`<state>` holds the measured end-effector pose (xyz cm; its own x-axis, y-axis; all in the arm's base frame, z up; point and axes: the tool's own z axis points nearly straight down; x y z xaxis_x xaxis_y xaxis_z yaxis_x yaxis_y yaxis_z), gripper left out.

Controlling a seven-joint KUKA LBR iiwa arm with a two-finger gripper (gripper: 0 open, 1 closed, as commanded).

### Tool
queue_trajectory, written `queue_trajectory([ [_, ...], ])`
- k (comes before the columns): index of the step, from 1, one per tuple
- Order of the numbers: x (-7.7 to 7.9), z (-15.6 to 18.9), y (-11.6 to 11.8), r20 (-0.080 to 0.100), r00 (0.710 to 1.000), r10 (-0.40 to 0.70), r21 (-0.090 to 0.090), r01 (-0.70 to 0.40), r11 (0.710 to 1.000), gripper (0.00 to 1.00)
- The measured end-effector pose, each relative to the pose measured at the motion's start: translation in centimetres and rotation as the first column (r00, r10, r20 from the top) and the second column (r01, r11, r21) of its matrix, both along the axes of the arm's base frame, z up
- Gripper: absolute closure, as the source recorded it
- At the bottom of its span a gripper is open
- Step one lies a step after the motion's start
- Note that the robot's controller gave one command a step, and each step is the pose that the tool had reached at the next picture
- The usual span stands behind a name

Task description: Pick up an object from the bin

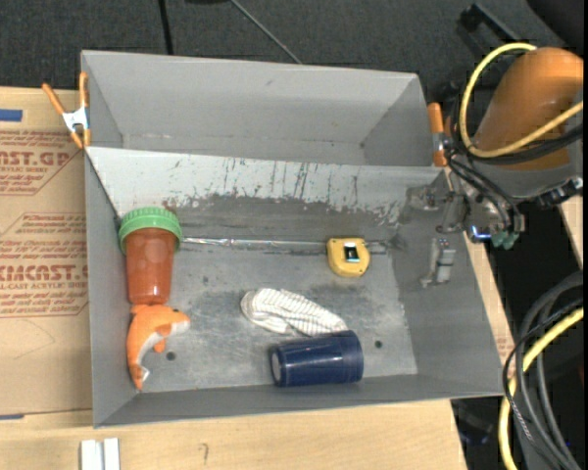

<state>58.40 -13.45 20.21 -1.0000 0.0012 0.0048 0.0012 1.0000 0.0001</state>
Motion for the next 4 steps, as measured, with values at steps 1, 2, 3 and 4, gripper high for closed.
queue_trajectory([
  [1, 0.1, 0.5, 0.1, 0.008, 1.0, 0.002, -0.001, -0.002, 1.0, 0.0],
  [2, 0.7, -2.7, 3.7, 0.01, 0.998, 0.058, -0.002, -0.058, 0.998, 0.0],
  [3, -0.1, -5.8, 8.2, 0.007, 1.0, 0.018, 0.001, -0.018, 1.0, 0.0],
  [4, -0.9, -9.4, 9.6, 0.008, 0.998, 0.067, 0.0, -0.067, 0.998, 0.0],
])
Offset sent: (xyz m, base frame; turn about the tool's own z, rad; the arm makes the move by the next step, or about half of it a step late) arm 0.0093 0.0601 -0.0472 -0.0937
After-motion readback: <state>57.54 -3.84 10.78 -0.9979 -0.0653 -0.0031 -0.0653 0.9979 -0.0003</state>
